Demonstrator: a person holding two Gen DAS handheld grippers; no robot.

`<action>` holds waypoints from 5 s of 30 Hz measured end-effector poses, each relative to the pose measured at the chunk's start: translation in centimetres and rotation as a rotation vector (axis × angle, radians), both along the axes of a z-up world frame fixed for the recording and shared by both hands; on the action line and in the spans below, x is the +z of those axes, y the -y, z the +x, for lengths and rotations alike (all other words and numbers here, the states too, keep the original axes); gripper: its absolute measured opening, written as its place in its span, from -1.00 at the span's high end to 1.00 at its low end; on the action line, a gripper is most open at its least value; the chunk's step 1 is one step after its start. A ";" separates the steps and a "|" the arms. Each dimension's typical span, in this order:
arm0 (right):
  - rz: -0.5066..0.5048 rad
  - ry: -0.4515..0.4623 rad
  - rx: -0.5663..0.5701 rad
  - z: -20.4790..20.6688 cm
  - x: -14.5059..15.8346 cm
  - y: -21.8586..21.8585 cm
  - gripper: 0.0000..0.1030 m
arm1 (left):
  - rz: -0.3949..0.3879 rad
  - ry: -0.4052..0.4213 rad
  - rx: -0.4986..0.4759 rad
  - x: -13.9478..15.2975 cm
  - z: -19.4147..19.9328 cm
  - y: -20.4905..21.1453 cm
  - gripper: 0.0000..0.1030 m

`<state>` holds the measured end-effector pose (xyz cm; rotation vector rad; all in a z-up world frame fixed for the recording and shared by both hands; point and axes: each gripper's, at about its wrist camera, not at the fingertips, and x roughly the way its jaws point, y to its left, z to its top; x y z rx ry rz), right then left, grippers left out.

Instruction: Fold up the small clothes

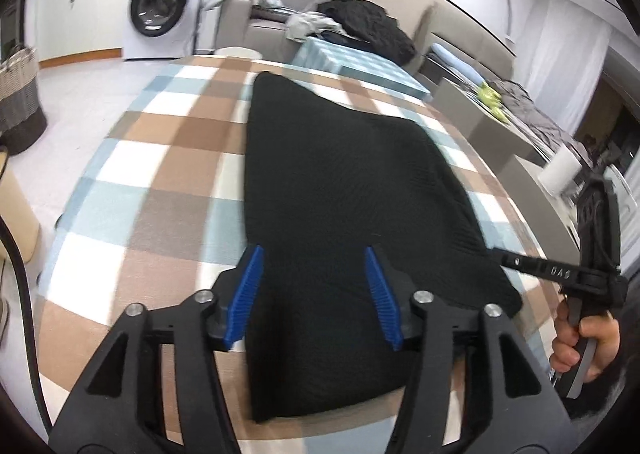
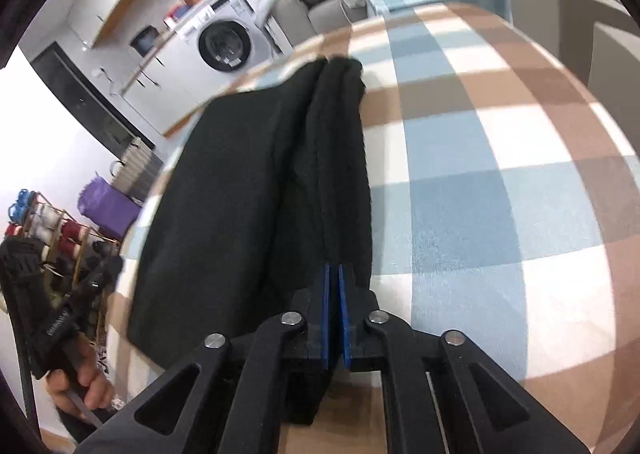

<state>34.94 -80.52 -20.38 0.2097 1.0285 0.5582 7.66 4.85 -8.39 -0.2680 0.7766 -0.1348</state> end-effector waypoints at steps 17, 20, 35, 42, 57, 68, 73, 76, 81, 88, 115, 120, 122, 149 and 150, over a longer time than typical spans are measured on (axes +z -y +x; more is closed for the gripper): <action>0.164 0.066 0.218 -1.5 1.2 -2.1 0.91 | 0.061 -0.067 -0.199 -2.0 0.7 7.2 -0.15; 0.136 0.050 0.197 -1.9 1.2 -1.8 0.92 | 0.051 -0.066 -0.175 -1.6 0.8 6.5 -0.15; 0.104 -0.092 0.056 4.9 -1.3 -3.7 0.60 | 0.080 -0.105 -0.153 -3.5 1.8 5.4 -0.21; 0.099 -0.071 0.019 8.5 0.8 -4.7 0.29 | 0.060 -0.102 -0.165 -3.6 1.7 4.9 -0.21; 0.107 0.095 0.042 10.3 4.0 -6.3 0.88 | 0.035 -0.073 -0.166 -2.9 1.0 4.6 -0.24; 0.128 -0.129 0.083 6.0 -0.4 -3.8 0.61 | 0.044 -0.077 -0.132 -2.8 0.3 3.8 -0.25; 0.111 -0.082 0.122 1.7 -0.5 -3.1 0.69 | 0.049 -0.065 -0.092 -2.5 -0.6 2.2 -0.25; 0.148 0.010 0.136 -0.1 1.3 -2.7 0.87 | 0.054 -0.065 -0.068 -2.6 -1.2 1.4 -0.24; 0.037 0.046 0.120 -1.9 0.8 -2.5 0.88 | 0.071 -0.072 -0.034 -2.7 -2.0 0.4 -0.25; 0.017 0.058 0.051 -3.6 0.4 0.1 0.10 | 0.061 -0.103 -0.012 -3.6 -2.6 -0.4 -0.25; -0.069 0.062 -0.005 1.7 -0.6 -2.7 0.59 | 0.100 -0.098 -0.060 -4.3 7.1 2.4 0.63; -0.091 0.084 -0.018 2.7 -0.3 -3.1 0.58 | 0.111 -0.094 -0.058 -4.2 8.7 2.7 0.63; -0.101 0.096 -0.014 2.6 0.0 -3.2 0.57 | 0.109 -0.093 -0.058 -4.2 8.6 2.6 0.63; -0.049 0.419 0.075 -4.1 6.2 -1.9 -1.00 | 0.156 0.186 0.042 1.8 0.2 1.0 -0.98; -0.042 0.436 0.086 -4.4 6.4 -1.9 -1.00 | 0.163 0.193 0.046 1.8 -0.1 1.0 -0.98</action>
